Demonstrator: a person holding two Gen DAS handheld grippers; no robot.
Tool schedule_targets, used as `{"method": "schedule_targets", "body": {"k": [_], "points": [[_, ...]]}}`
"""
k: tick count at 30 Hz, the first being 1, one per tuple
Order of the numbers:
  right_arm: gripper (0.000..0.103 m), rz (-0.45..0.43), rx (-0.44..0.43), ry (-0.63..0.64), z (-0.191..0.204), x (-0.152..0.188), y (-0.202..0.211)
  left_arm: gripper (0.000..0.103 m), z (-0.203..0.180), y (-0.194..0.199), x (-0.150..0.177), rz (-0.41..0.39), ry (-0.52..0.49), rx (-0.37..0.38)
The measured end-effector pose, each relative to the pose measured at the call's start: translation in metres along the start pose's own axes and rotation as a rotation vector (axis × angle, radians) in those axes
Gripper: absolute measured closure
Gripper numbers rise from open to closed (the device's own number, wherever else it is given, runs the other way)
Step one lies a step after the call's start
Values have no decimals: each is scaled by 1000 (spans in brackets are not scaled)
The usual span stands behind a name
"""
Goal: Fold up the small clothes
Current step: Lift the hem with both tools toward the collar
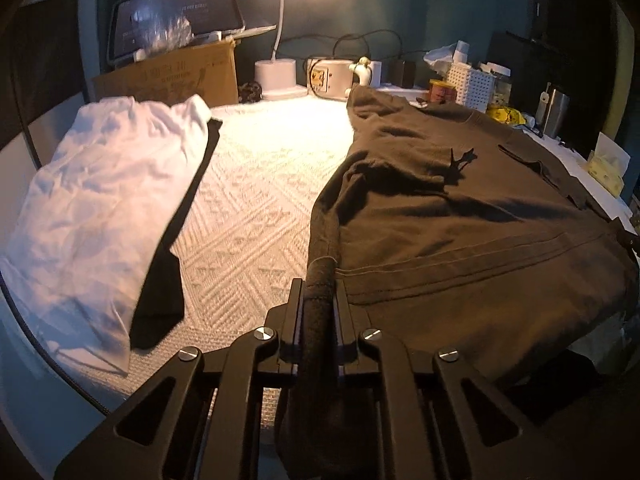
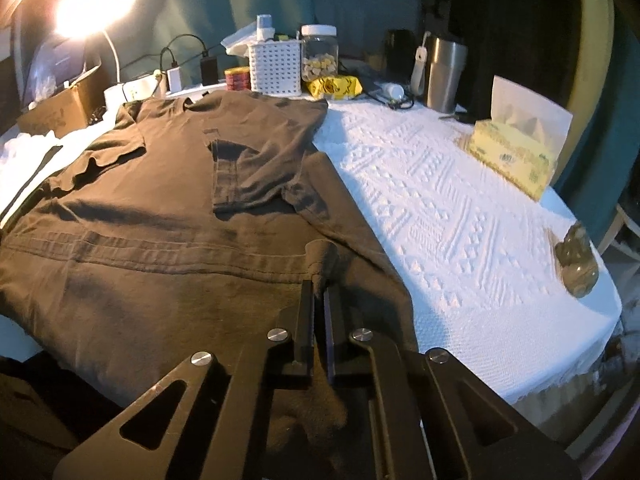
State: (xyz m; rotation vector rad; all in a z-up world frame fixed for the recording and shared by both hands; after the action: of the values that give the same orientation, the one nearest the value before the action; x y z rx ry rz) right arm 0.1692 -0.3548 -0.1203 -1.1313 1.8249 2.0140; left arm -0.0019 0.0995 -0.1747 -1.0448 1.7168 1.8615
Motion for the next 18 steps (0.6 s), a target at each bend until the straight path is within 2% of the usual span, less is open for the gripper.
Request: {"method": "schedule_targets", "body": {"k": [7,9,15,18], "points": [[98,-66,5,-4,-3,-19,21,93,5,14,-19,-72,-21,-45],[98,-82,-3,-9,-2,-23,27,99,4,16,-21,-83,-30,-42],[98,-105,-3,-14,-4,-29,37,99,-3,12,-17,-60,-35,-17],[98,-104,-1,-16,-5,-29,37,98,-6,4,-8,2,-33,11]]}}
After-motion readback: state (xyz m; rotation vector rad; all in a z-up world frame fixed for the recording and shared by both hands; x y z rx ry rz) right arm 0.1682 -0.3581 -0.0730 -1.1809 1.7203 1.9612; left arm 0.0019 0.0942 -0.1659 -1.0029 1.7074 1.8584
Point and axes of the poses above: each gripper's, at about its wrist camera, not at the fingertips, and y roughly against the way its jaws point, z to its left, x to its underside, the point moved 10 cm from there along -y, roughly the way its jaws point, and after that the axes turned 1 degree about x, right-handed, at the moved point
